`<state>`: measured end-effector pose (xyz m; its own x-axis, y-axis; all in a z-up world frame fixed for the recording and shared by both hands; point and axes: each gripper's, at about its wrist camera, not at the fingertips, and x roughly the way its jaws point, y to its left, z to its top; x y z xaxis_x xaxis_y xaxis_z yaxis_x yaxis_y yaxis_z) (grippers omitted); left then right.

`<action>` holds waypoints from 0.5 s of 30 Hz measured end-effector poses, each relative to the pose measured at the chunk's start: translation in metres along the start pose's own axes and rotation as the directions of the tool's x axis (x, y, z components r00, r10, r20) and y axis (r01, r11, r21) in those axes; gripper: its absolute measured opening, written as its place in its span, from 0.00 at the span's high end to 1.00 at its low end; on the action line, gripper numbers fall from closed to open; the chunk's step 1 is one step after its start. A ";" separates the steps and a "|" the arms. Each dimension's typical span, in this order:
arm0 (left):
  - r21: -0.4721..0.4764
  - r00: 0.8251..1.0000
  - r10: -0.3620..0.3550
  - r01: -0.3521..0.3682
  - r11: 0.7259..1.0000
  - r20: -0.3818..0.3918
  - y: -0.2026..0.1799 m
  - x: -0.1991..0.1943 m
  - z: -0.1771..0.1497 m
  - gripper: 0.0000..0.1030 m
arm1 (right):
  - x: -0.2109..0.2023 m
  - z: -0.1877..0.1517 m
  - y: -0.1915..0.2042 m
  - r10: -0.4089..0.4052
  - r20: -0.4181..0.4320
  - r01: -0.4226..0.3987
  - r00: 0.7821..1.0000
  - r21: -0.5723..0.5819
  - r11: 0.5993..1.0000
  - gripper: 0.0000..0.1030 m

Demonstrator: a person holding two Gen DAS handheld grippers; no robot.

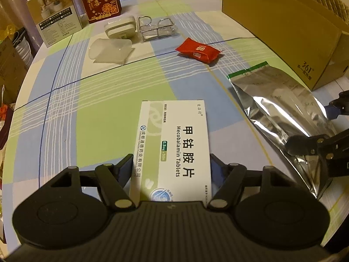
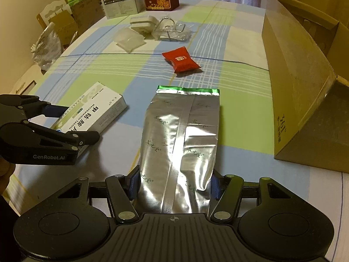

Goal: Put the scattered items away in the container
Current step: 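Lift and carry the tablet box and foil pouch over the cardboard box with both tools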

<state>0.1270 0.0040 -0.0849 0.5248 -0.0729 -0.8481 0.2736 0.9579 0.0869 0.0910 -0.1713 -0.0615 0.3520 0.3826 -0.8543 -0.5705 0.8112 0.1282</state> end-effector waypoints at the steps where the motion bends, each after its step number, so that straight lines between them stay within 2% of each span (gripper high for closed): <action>1: 0.004 1.000 -0.002 0.002 1.000 -0.004 -0.001 -0.001 0.001 0.35 | 0.000 0.000 -0.001 0.005 -0.001 -0.005 1.000 0.007 1.000 0.39; 15: 0.021 0.998 -0.012 0.011 1.000 0.062 -0.030 -0.056 0.004 0.35 | -0.051 -0.002 -0.005 -0.012 0.082 0.010 0.997 0.024 1.000 0.39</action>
<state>0.0926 -0.0215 -0.0376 0.5705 -0.1015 -0.8150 0.2957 0.9512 0.0885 0.0738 -0.1956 -0.0197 0.4187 0.4078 -0.8114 -0.5491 0.8254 0.1315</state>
